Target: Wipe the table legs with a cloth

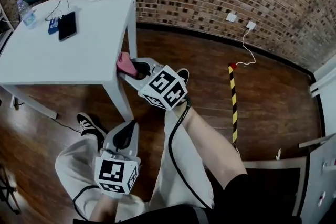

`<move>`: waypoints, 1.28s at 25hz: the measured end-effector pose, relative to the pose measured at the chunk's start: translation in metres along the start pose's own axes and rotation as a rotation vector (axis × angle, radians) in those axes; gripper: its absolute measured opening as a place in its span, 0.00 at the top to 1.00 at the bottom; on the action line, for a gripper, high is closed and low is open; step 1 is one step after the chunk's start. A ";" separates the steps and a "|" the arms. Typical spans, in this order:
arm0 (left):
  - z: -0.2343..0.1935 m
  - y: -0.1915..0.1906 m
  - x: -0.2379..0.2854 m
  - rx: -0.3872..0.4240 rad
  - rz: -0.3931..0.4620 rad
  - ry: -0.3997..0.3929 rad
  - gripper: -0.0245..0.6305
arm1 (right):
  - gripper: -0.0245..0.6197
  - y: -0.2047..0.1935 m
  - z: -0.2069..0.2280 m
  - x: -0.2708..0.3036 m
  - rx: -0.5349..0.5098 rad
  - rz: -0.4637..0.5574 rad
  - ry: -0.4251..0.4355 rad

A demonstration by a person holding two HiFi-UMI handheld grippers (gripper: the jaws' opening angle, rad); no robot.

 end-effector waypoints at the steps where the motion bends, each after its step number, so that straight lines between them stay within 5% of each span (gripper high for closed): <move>1: -0.005 0.002 -0.009 0.023 -0.012 -0.017 0.96 | 0.80 0.001 -0.009 0.001 0.007 -0.007 -0.023; 4: -0.026 0.001 -0.034 0.103 0.003 -0.009 0.96 | 0.80 0.006 -0.037 0.018 0.028 0.031 -0.070; 9: -0.028 -0.034 -0.038 0.049 0.041 -0.026 0.96 | 0.80 -0.012 -0.057 0.008 -0.021 0.058 -0.208; 17: -0.062 -0.054 -0.026 0.078 -0.003 -0.047 0.96 | 0.80 -0.031 -0.076 0.018 -0.179 0.026 -0.353; 26: -0.132 -0.055 -0.058 0.094 -0.040 0.161 0.96 | 0.79 -0.044 -0.079 0.028 -0.170 -0.048 -0.383; 32: -0.118 -0.043 -0.058 0.136 -0.057 0.162 0.96 | 0.79 -0.041 -0.081 0.029 -0.163 -0.086 -0.385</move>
Point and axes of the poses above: the fingertips, and each gripper's own axes: x forward along the fingers, z to its right, y out of its top, the point moved 7 cm from there along -x, backward along the fingers, and after that the axes turned 4 degrees about x, right-handed, at the moved point
